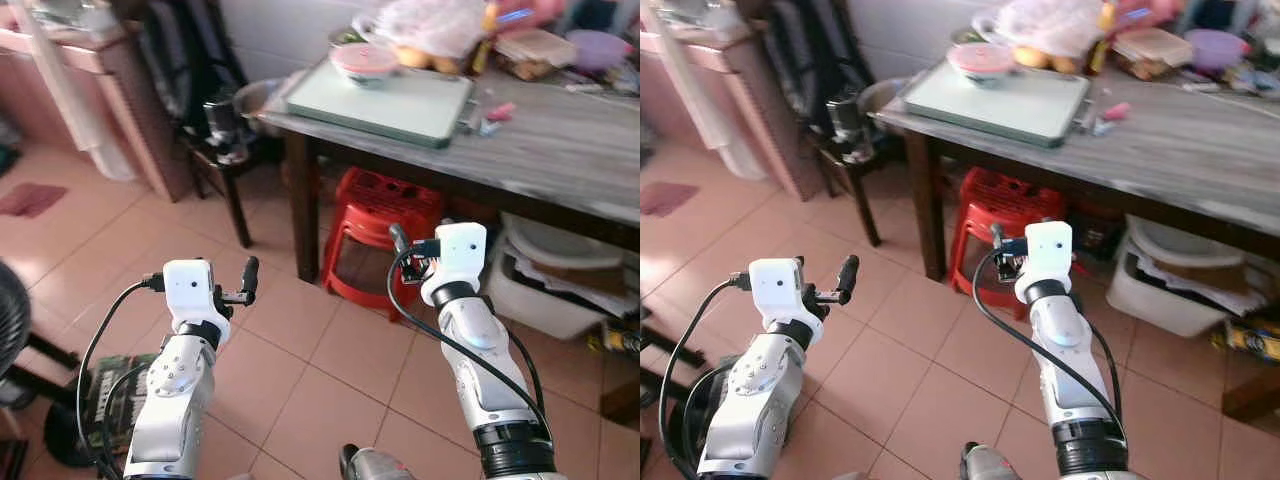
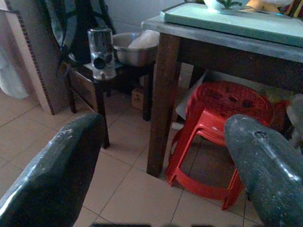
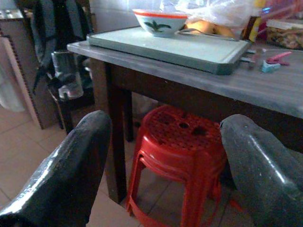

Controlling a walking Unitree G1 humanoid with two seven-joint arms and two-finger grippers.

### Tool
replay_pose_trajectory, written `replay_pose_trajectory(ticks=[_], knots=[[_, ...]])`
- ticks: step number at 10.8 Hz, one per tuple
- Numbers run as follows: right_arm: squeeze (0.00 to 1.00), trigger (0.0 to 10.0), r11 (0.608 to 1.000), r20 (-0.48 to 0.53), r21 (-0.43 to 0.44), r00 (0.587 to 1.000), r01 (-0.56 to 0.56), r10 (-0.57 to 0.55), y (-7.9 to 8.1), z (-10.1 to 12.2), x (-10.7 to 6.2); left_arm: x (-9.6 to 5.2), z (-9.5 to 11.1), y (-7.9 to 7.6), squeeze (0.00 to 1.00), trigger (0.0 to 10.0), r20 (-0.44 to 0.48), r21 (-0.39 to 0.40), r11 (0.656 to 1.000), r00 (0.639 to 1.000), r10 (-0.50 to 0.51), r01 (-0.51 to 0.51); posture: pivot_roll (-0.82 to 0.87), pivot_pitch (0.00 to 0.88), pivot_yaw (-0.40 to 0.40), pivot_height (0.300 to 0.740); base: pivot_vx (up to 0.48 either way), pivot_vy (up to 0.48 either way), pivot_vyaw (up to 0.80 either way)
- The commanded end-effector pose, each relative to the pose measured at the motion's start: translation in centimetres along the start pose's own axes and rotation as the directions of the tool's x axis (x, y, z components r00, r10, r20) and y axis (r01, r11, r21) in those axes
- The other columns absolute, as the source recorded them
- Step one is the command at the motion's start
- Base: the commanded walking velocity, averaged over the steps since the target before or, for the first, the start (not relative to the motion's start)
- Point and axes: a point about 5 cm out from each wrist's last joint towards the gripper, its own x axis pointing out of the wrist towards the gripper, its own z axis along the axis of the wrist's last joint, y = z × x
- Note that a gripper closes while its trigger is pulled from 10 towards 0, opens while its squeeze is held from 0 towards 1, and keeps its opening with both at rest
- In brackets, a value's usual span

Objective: Setting the table

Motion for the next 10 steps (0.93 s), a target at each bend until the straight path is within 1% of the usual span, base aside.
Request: replay_pose_trajectory(ticks=[1, 2, 6, 10], knots=[[0.00, 10.0, 1.000, -0.009, 0.005, 1.000, 0.007, -0.007, -0.08, -0.11, -0.10, 0.02, -0.21, 0.18, 0.00, 10.0, -0.014, 0.005, 1.000, 1.000, 0.007, -0.007, -0.01, 0.026, 0.047, 0.740, 0.000, 0.000, -0.79], [0.00, 10.0, 1.000, -0.011, 0.002, 1.000, 0.008, -0.008, -0.17, -0.18, -0.26, -0.07, -0.15, 0.14, 0.00, 10.0, -0.009, 0.004, 1.000, 1.000, -0.004, 0.004, -0.01, 0.028, 0.047, 0.740, 0.240, 0.000, -0.79], [0.00, 10.0, 1.000, -0.015, 0.001, 1.000, 0.007, -0.007, -0.10, -0.26, -0.39, -0.08, -0.05, 0.26, 0.00, 10.0, -0.007, 0.006, 1.000, 1.000, 0.000, 0.000, 0.00, 0.033, 0.048, 0.740, 0.273, -0.363, -0.79], [0.00, 10.0, 1.000, -0.020, 0.002, 1.000, 0.002, -0.002, -0.13, -0.31, -0.48, 0.22, 0.15, 0.48, 0.00, 10.0, 0.007, 0.001, 0.999, 0.999, 0.049, -0.049, -0.01, 0.043, 0.044, 0.740, 0.000, 0.000, -0.80]])
